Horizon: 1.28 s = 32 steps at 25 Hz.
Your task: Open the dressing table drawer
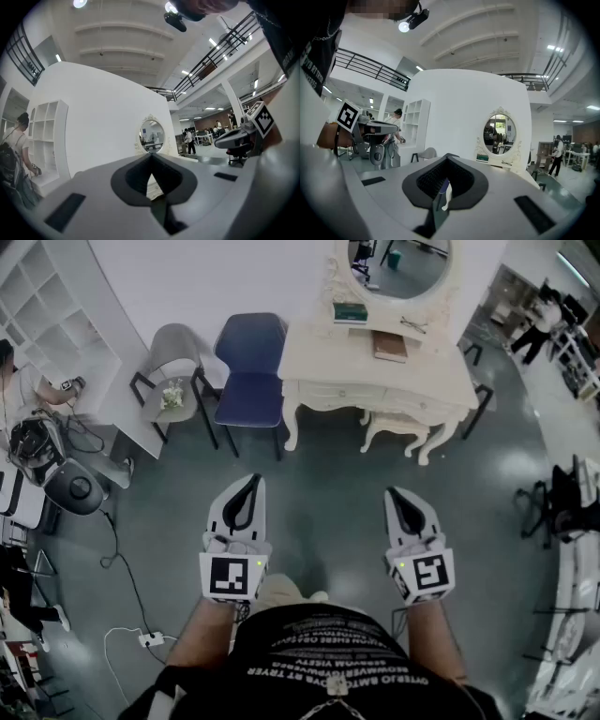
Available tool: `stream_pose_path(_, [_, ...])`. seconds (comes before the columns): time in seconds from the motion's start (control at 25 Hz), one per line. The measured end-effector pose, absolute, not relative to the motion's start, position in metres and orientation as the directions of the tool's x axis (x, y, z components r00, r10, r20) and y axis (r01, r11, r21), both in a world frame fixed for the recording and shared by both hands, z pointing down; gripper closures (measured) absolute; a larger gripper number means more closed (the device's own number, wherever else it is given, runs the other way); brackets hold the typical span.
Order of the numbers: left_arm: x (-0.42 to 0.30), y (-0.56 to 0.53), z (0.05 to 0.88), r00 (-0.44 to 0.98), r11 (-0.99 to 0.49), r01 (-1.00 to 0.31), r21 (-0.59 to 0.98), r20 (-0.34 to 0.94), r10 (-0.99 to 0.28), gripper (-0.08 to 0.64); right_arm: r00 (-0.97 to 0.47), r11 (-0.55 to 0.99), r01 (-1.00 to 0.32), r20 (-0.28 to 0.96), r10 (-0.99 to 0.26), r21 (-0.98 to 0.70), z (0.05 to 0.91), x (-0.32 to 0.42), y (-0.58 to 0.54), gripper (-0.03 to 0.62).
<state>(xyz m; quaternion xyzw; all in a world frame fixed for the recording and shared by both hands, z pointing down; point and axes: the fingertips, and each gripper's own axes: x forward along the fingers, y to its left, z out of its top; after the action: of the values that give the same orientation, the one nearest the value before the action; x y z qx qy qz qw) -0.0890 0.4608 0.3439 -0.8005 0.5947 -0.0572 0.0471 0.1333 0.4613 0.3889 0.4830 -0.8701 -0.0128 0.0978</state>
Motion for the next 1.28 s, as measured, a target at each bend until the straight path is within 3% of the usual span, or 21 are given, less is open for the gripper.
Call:
stream_pose_path(0.6, [-0.091, 0.450, 0.356, 0.305, -0.309, -0.942, -0.133, 0.049, -0.951, 0.557, -0.527, 0.542, -0.835, 0.152, -0.836, 0.089, 0.401, 0.127, 0.454, 0.591])
stream_pose_path(1.28, [-0.131, 0.325, 0.351, 0.338, -0.334, -0.919, -0.212, 0.016, -0.941, 0.557, -0.480, 0.503, -0.858, 0.188, -0.857, 0.101, 0.409, 0.083, 0.333, 0.591])
